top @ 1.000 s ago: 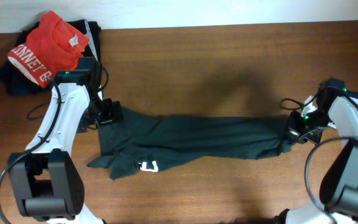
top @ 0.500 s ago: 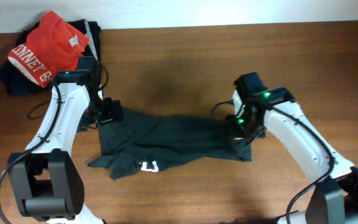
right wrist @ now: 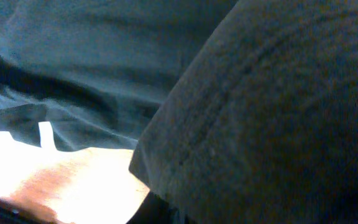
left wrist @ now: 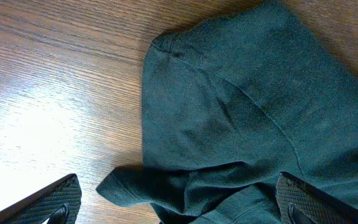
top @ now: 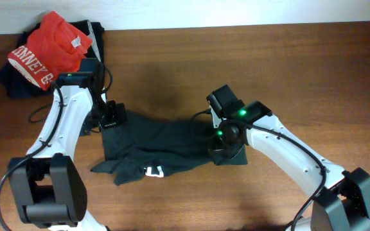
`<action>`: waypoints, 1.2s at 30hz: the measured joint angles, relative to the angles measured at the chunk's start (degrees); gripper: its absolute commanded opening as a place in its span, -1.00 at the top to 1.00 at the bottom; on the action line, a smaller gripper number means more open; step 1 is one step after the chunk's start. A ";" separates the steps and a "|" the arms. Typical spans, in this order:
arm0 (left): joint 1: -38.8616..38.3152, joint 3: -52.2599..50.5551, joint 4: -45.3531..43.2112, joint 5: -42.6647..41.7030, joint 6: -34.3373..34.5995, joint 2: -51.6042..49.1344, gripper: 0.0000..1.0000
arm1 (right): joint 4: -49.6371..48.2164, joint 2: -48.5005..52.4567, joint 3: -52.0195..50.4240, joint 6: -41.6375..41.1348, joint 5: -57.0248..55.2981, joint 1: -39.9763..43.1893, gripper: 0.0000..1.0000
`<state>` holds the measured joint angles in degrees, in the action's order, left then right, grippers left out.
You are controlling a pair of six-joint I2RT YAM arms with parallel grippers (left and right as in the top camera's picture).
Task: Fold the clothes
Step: 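Fold the strip's right end leftward over the middle with the right gripper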
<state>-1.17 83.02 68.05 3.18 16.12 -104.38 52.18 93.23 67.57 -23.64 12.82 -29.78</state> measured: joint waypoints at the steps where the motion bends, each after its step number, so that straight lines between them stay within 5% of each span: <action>1: 0.00 0.00 0.00 0.00 0.00 0.00 -0.98 | -0.57 0.04 0.00 -0.70 0.20 -0.44 -0.31; 3: 0.00 0.00 0.00 0.00 0.00 0.00 -0.98 | -2.34 0.04 0.00 -1.53 0.59 -2.01 -0.65; 8: 0.00 0.00 0.00 0.00 0.00 0.00 -0.98 | 1.16 0.33 1.27 -1.40 0.98 -1.05 -0.68; 9: 0.00 0.00 0.02 0.00 0.00 0.00 -0.98 | 2.73 0.37 2.34 -0.96 1.03 0.61 -0.59; 10: 0.00 0.00 0.02 0.00 0.00 0.00 -0.98 | 4.94 0.48 3.61 0.04 1.14 2.69 -0.05; 12: 0.00 0.00 0.02 0.00 0.00 0.00 -0.98 | 8.15 0.48 4.57 1.64 1.01 6.73 0.62; 25: 0.00 -0.04 0.02 0.00 0.00 0.00 -0.99 | -13.46 12.55 -4.39 -4.42 4.70 -6.71 0.92; 30: 0.00 -0.07 0.11 -0.02 0.00 0.00 -0.98 | -5.62 12.70 -0.24 -2.80 9.25 -6.54 0.82; 31: 0.00 -0.07 0.00 -0.02 0.00 0.00 -0.99 | -5.40 12.57 0.09 -2.03 9.27 -6.38 0.67; 33: 0.00 -0.11 -0.04 0.00 0.00 0.00 -0.98 | 9.11 11.08 10.29 1.38 5.75 -3.28 -0.16; 34: 0.00 -0.11 0.04 -0.02 0.00 0.00 -0.98 | 13.33 9.79 14.29 2.89 1.42 -1.42 -0.18; 36: 0.00 -0.11 -0.02 0.00 0.00 0.00 -0.98 | 15.87 8.33 17.03 3.96 -4.68 2.64 0.09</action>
<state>-1.17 82.91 68.03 3.18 16.12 -104.38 68.05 101.56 84.60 -19.68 8.14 -27.14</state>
